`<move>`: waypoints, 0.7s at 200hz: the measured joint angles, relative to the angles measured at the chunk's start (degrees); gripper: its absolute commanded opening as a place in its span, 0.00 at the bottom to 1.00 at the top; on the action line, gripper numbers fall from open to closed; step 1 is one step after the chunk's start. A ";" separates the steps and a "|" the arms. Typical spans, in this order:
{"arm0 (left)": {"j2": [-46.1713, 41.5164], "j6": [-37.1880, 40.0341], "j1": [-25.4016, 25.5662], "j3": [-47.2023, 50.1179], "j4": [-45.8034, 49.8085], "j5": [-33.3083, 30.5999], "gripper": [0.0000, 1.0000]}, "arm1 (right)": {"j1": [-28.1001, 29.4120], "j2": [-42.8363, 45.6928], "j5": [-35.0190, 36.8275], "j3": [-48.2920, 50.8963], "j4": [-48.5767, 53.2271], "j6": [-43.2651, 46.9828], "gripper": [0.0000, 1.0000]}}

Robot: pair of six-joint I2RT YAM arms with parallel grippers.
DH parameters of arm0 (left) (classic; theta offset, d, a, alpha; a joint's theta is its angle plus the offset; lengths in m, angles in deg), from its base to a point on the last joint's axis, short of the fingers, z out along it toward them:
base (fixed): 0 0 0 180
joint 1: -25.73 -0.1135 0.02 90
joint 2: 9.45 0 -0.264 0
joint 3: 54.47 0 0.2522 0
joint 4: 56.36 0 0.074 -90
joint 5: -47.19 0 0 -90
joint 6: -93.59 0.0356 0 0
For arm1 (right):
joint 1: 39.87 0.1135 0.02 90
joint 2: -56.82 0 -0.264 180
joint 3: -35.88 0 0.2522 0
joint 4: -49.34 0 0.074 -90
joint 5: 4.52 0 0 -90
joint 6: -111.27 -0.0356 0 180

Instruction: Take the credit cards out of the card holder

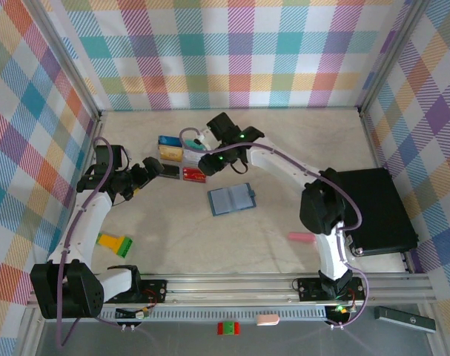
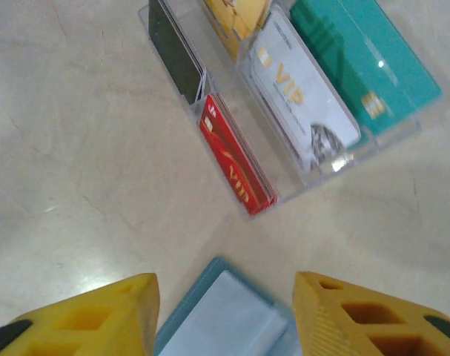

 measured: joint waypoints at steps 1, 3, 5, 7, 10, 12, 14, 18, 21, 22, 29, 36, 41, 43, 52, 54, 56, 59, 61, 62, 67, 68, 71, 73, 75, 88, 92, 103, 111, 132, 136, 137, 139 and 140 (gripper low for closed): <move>0.00 0.00 0.00 0.00 -0.02 0.00 1.00 | 0.00 0.11 0.04 0.15 0.00 -0.15 0.57; 0.00 -0.02 0.00 0.00 -0.11 0.00 1.00 | 0.00 0.42 0.04 0.57 0.13 -1.03 0.58; 0.00 -0.04 0.00 0.00 -0.17 0.00 1.00 | 0.00 0.70 0.02 0.98 0.17 -2.12 0.58; 0.00 -0.09 0.00 0.00 -0.24 -0.02 1.00 | 0.00 0.92 0.02 1.36 0.22 -2.58 0.59; 0.00 -0.22 0.00 0.02 -0.37 -0.02 1.00 | 0.02 1.14 0.02 1.79 0.35 -3.58 0.59; 0.00 -0.22 0.00 0.02 -0.48 -0.02 1.00 | 0.02 1.22 0.02 2.08 0.46 -4.55 0.59; 0.00 -0.24 0.00 0.07 -0.66 -0.04 1.00 | 0.07 1.31 0.00 2.34 0.63 -5.03 0.59; 0.00 -0.37 0.00 0.11 -0.92 -0.04 1.00 | 0.11 1.36 0.00 2.80 0.94 -6.64 0.60; 0.00 -0.44 0.00 0.17 -1.14 -0.04 1.00 | 0.13 1.33 0.00 3.06 1.18 -7.48 0.60; 0.00 -0.44 0.00 0.20 -1.18 -0.04 1.00 | 0.13 1.33 0.00 3.13 1.20 -7.63 0.60; 0.00 -0.70 0.00 0.46 -1.70 -0.04 1.00 | 0.26 1.09 0.00 3.89 1.92 -9.99 0.61; 0.00 -0.94 0.00 0.79 -2.08 -0.04 1.00 | 0.48 0.81 0.00 4.70 2.69 -12.31 0.62; 0.04 -1.31 0.00 1.05 -2.40 -0.04 1.00 | 0.63 0.63 0.00 5.35 3.06 -13.77 0.62; 0.07 -1.38 0.00 1.16 -2.56 -0.04 1.00 | 0.68 0.57 0.00 5.55 3.10 -14.10 0.62; 0.26 -1.99 0.00 1.55 -2.84 -0.04 1.00 | 1.09 0.09 0.00 6.67 3.65 -16.61 0.63; 0.31 -2.10 0.00 1.62 -2.91 -0.02 1.00 | 1.20 -0.02 0.02 6.86 3.76 -17.07 0.64; 0.35 -2.14 0.00 1.66 -2.93 -0.04 1.00 | 1.27 -0.11 0.00 6.99 3.89 -17.27 0.64; 0.48 -2.23 0.00 1.75 -2.97 -0.04 1.00 | 1.44 -0.44 0.02 7.30 4.13 -18.25 0.64; 0.55 -2.34 0.00 1.84 -3.04 -0.04 1.00 | 1.55 -0.57 0.02 7.43 4.22 -18.58 0.65; 0.57 -2.36 0.00 1.86 -3.08 -0.04 1.00 | 1.60 -0.63 0.02 7.48 4.31 -18.69 0.65; 0.74 -2.47 0.00 2.01 -3.23 -0.02 1.00 | 1.81 -1.07 0.04 7.67 4.59 -19.78 0.66; 0.79 -2.58 0.00 2.03 -3.26 -0.02 1.00 | 1.90 -1.20 0.09 7.69 4.70 -19.96 0.66; 0.87 -2.67 0.00 2.10 -3.30 -0.02 1.00 | 2.05 -1.53 0.20 7.69 4.92 -20.48 0.66; 0.96 -2.73 0.00 2.16 -3.39 -0.02 1.00 | 2.12 -1.70 0.22 7.69 5.03 -20.87 0.67; 1.01 -2.82 0.00 2.21 -3.45 -0.02 1.00 | 2.19 -1.88 0.31 7.69 5.09 -21.11 0.67; 1.38 -3.28 0.00 2.51 -4.09 -0.02 1.00 | 2.58 -3.21 0.44 7.69 5.60 -22.95 0.67; 1.44 -3.48 0.00 2.58 -4.15 0.00 1.00 | 2.67 -3.65 0.46 7.67 5.68 -23.45 0.67; 1.51 -3.65 0.00 2.60 -4.13 -0.02 1.00 | 2.80 -4.87 0.48 7.56 6.01 -24.61 0.67; 1.51 -3.67 0.00 2.60 -4.17 0.00 1.00 | 2.84 -5.79 0.52 7.45 6.21 -25.38 0.67; 1.51 -3.67 0.00 2.60 -4.31 0.00 1.00 | 2.97 -8.26 1.18 6.67 7.13 -26.82 0.67; 1.51 -3.67 0.00 2.62 -4.31 0.00 1.00 | 2.97 -8.63 1.36 6.51 7.23 -27.02 0.67; 1.51 -3.67 0.00 2.60 -4.31 0.00 1.00 | 2.97 -8.72 1.36 6.47 7.26 -27.04 0.67; 1.51 -3.67 0.00 2.62 -4.33 0.00 1.00 | 2.97 -8.94 1.46 6.40 7.34 -27.17 0.67; 1.51 -3.67 0.00 2.62 -4.33 0.00 1.00 | 2.97 -9.07 1.55 6.34 7.39 -27.26 0.67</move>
